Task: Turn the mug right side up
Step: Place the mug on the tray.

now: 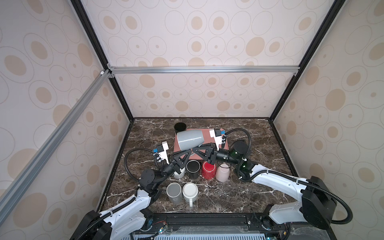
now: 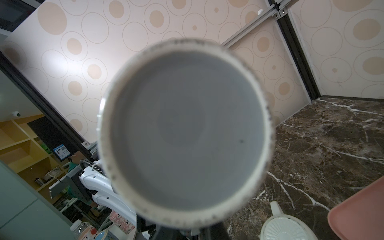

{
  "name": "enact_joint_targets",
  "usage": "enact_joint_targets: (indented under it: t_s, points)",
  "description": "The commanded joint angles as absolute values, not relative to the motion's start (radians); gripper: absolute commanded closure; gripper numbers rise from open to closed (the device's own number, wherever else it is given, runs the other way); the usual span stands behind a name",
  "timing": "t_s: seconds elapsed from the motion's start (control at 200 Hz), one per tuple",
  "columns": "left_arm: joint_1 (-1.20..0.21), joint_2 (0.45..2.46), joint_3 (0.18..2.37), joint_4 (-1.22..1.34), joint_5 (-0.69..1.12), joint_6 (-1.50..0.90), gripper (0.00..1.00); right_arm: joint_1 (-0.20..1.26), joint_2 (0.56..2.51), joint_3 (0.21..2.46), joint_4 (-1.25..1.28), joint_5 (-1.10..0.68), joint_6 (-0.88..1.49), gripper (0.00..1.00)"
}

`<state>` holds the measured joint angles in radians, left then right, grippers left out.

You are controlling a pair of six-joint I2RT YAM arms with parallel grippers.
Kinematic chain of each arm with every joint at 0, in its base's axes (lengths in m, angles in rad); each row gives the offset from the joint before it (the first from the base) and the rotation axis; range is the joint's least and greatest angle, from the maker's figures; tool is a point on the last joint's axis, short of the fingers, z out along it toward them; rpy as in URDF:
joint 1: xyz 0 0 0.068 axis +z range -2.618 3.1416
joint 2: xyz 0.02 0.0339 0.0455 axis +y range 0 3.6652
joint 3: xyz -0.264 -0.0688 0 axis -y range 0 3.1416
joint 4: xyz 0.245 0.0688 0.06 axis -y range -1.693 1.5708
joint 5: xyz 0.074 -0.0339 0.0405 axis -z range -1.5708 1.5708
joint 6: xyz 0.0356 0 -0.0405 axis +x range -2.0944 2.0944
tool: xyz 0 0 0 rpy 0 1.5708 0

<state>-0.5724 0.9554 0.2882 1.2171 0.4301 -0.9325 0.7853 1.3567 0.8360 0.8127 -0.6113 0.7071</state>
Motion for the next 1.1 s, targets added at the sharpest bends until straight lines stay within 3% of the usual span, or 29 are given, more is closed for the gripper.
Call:
enact_joint_targets:
  t_s: [0.0, 0.16, 0.345, 0.72, 1.095]
  points:
    - [-0.57, 0.931, 0.342, 1.203, 0.417, -0.918, 1.0, 0.8, 1.331, 0.877, 0.856, -0.584, 0.69, 0.97]
    - [-0.569, 0.894, 0.363, 1.066, 0.374, -0.874, 1.0, 0.801, 1.304, 0.858, 0.807, -0.555, 0.673, 0.69]
    - [-0.57, 0.865, 0.393, 0.945, 0.335, -0.831, 1.0, 0.801, 1.248, 0.812, 0.718, -0.452, 0.632, 0.51]
    - [-0.565, 0.879, 0.601, 0.421, 0.166, -0.608, 1.0, 0.801, 1.054, 0.751, 0.365, -0.16, 0.513, 0.44]
    - [-0.473, 1.152, 0.917, -0.058, 0.043, -0.432, 1.0, 0.8, 0.984, 0.712, 0.243, -0.079, 0.477, 0.43]
